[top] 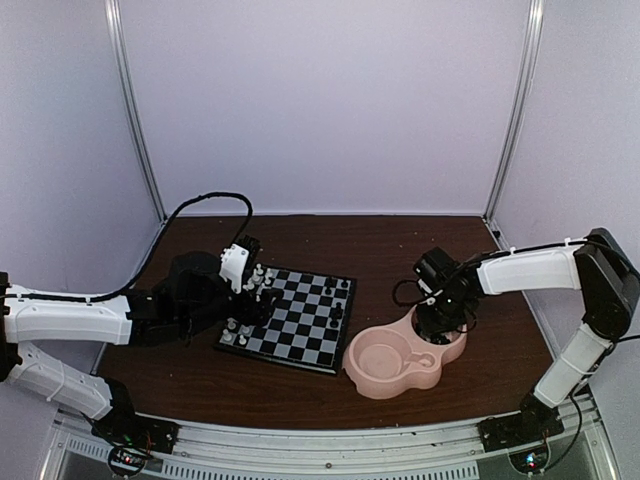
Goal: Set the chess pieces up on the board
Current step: Pick up the chess pile from the storage box.
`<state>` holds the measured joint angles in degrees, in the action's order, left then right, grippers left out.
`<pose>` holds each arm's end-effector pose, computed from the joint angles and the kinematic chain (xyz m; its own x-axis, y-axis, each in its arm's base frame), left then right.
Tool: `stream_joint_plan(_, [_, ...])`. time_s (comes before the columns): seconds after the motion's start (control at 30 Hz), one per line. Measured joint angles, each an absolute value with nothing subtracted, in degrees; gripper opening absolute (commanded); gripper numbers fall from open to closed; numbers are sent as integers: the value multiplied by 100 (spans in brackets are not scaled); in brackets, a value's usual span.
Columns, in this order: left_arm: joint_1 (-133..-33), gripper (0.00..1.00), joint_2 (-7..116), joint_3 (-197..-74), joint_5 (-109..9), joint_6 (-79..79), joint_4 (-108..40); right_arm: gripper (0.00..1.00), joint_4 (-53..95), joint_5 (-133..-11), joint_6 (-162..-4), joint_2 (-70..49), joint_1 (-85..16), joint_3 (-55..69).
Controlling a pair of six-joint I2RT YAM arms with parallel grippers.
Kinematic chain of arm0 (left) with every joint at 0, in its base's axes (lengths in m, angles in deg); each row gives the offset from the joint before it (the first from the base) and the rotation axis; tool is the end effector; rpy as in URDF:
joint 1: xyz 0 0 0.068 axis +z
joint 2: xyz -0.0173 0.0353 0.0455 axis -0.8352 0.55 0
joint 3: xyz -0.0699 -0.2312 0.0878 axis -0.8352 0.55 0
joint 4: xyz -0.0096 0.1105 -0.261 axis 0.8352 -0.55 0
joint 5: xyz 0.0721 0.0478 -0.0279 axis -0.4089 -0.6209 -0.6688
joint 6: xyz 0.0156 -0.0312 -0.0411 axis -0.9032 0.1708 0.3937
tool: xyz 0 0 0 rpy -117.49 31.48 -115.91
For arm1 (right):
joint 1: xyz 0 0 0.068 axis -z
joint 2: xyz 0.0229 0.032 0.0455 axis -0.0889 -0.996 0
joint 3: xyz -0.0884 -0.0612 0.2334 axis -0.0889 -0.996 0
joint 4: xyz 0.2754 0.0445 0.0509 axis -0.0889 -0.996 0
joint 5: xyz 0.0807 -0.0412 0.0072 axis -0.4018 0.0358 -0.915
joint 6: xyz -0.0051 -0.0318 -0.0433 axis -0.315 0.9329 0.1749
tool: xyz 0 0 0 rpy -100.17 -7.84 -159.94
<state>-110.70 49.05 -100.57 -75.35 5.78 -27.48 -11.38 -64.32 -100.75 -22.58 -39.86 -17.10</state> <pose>0.1797 -0.2299 0.2078 -0.4150 0.0741 -0.9068 0.5107 0.8438 -0.1648 0.2485 0.1725 0.1215 -0.9579 -0.1609 -0.2378 -0.1908 0.9756 0.1083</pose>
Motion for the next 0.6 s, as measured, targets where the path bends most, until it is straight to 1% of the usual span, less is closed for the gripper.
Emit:
stream_joint_plan(0.17, [-11070,91,4905,-10057,-7537,574,-2750,19,-1136,-6421,-10075,-1982,-3986,-1738])
stream_joint_plan(0.4, [-11070,91,4910,-10057,-7537,539,-2750,19,-1155,-6391,-10090,-1397,-3986,-1752])
stream_joint_plan(0.6, [-11070,91,4910,-10057,-7537,539,-2752,20,-1269,-6299,-10090,-1187,-3986,-1752])
